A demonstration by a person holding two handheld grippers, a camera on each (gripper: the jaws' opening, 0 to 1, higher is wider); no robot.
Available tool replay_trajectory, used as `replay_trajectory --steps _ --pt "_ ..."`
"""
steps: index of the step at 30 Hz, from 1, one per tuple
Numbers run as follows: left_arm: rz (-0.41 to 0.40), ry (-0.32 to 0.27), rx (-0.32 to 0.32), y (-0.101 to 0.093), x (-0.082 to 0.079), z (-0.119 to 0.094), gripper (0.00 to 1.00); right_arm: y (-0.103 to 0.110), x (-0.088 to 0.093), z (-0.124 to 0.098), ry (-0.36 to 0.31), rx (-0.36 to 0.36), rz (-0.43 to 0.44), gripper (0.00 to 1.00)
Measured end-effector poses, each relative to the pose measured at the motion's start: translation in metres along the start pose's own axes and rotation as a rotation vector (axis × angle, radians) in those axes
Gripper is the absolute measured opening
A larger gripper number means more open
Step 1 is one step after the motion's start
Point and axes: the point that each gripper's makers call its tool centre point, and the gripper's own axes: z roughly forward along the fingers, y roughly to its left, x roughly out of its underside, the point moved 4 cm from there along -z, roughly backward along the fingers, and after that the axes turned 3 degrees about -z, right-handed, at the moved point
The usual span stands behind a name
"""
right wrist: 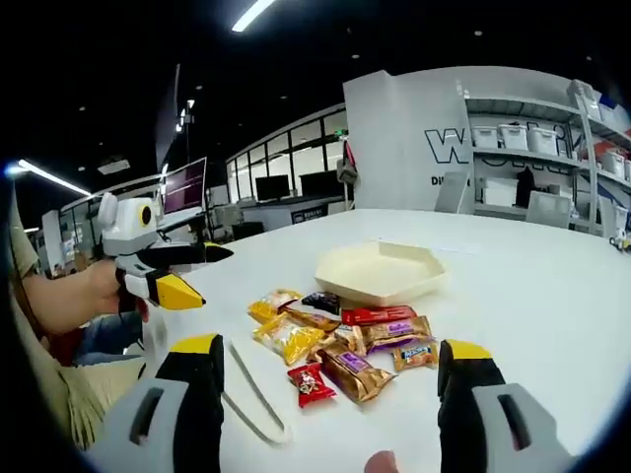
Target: Place the target food into the container with the food tongs after gripping and lifting it, then release it inside without dropping or visibly crushing the food.
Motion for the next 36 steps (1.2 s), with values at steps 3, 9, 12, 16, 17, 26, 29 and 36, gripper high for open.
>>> replay_trajectory --steps 3,9,12,16,17,26,29,36 --pt "0.004 0.004 0.003 -0.0006 0.0005 0.0002 0.99 0.0003 -0.0002 0.0000 0.002 -0.001 0.001 0.90" --pt "0.010 0.009 0.006 -0.0010 0.0007 0.0006 0.99 0.0006 -0.0010 0.0003 0.005 -0.002 -0.004 0.89" --pt "0.009 0.009 0.007 -0.0017 0.0009 0.0009 0.99 0.0010 -0.0006 0.0008 0.008 -0.004 -0.002 0.89" --pt "0.010 0.010 0.008 -0.0020 0.0013 0.0012 0.99 0.0025 0.0000 0.0008 0.008 -0.004 -0.002 0.89" --pt "0.010 0.010 0.009 -0.0019 0.0013 0.0011 0.99 0.0028 0.0002 0.0008 0.009 -0.004 -0.003 0.89" --pt "0.006 0.011 0.007 -0.0009 0.0027 0.0003 0.99 0.0030 0.0017 0.0013 0.014 -0.006 -0.002 0.89" --pt "0.005 0.011 0.008 -0.0009 0.0034 0.0005 0.99 0.0028 0.0020 0.0018 0.014 -0.007 -0.003 0.88" --pt "0.007 0.012 0.009 -0.0011 0.0051 0.0001 0.99 0.0026 0.0038 0.0027 0.017 -0.010 -0.004 0.88"
